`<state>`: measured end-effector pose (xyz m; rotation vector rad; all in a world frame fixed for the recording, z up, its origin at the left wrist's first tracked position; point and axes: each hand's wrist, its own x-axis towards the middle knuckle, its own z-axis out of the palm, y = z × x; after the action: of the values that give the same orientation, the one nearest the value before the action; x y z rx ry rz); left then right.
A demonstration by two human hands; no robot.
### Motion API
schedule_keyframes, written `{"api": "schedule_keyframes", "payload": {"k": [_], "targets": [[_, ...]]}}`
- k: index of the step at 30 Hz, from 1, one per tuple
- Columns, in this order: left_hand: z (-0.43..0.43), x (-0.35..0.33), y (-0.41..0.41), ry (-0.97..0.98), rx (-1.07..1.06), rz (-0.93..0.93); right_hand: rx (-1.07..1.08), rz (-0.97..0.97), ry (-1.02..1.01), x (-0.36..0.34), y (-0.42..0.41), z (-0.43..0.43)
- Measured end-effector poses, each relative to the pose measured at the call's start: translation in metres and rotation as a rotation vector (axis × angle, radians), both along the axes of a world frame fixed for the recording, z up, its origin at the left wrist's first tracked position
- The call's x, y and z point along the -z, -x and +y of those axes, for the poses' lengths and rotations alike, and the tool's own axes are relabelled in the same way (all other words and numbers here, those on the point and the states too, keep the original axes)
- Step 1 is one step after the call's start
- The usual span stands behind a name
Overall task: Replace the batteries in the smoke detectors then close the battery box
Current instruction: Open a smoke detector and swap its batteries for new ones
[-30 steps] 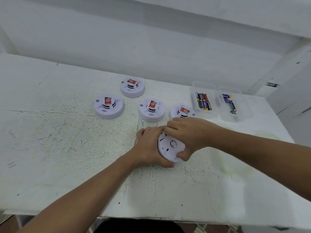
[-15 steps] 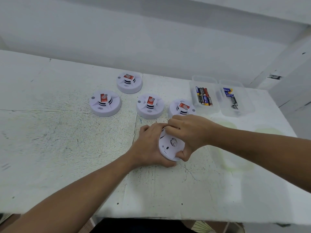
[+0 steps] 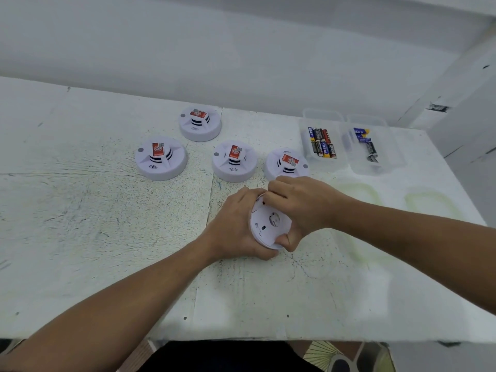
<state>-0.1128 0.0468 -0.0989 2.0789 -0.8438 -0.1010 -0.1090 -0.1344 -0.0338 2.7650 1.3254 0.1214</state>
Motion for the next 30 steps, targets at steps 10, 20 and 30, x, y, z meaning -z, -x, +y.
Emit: {"api": "schedule_keyframes", "payload": {"k": [10,20,30], "targets": [[0.000,-0.002,0.003,0.020,-0.008,-0.038,0.072,0.019,-0.044,0.003,0.007,0.000],[-0.001,-0.004,-0.001,-0.009,-0.028,0.034,0.221,0.153,-0.202,0.006,0.017,-0.009],[0.009,-0.009,-0.004,0.101,-0.068,0.340,0.543,0.525,-0.800,0.017,0.061,-0.023]]}}
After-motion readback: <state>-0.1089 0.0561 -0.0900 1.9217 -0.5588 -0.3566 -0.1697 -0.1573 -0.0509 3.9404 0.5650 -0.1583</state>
